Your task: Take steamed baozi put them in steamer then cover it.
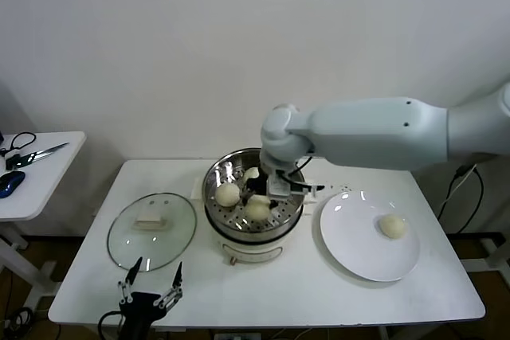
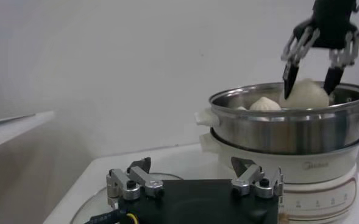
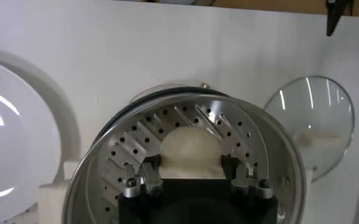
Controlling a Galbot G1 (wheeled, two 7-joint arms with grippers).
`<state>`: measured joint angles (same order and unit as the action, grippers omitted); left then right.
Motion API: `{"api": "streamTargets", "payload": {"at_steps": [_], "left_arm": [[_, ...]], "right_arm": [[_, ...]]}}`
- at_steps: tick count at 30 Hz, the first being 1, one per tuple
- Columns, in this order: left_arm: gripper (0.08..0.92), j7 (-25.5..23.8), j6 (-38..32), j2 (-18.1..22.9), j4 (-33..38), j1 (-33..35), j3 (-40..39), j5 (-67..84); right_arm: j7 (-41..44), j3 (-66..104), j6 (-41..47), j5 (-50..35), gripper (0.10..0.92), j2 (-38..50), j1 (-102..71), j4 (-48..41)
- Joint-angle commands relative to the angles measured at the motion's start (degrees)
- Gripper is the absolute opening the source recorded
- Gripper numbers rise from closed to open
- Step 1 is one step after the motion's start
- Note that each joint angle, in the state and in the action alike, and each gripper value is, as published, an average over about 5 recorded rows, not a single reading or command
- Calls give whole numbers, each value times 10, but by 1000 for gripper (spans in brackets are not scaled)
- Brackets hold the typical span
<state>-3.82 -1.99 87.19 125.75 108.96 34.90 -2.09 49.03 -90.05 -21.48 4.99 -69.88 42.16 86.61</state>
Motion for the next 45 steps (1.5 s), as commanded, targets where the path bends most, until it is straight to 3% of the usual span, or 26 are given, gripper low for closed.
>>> {"api": "streamTargets", "payload": {"at_steps": [1,7,12,16,23,27,30,37,45], "left_arm": [[823,0,0,0,0,0,0,0],[823,1,-1,-1,0,2,1,1],[823,1,-2,-2,2,4,2,2],[823,2,-2,-1,2,4,0,1],[823,2,-2,0,1,3,-2,-1],[823,2,-1,0,3,2,-2,-2],[823,1,-1,0,2,1,-2,-1],[823,0,-1,0,-6,-6,-4,1],[823,-3,1,3,-9,-11,-3,2]], "right_arm": [[-12,1,-10,21,670,-23,-55,-25],[-8,-2,-6,11,682,-25,-55,-33],[-16,4,-5,8,789,-22,-44,-44],[-10,8,-6,-19,820,-1,-16,-42],[77,-42,7,-163,823,104,104,-43],[127,-133,63,-281,823,174,185,-85],[138,-178,120,-322,823,227,207,-109],[107,-149,254,-248,823,374,93,-118],[93,91,276,-126,823,430,-188,-181]]}}
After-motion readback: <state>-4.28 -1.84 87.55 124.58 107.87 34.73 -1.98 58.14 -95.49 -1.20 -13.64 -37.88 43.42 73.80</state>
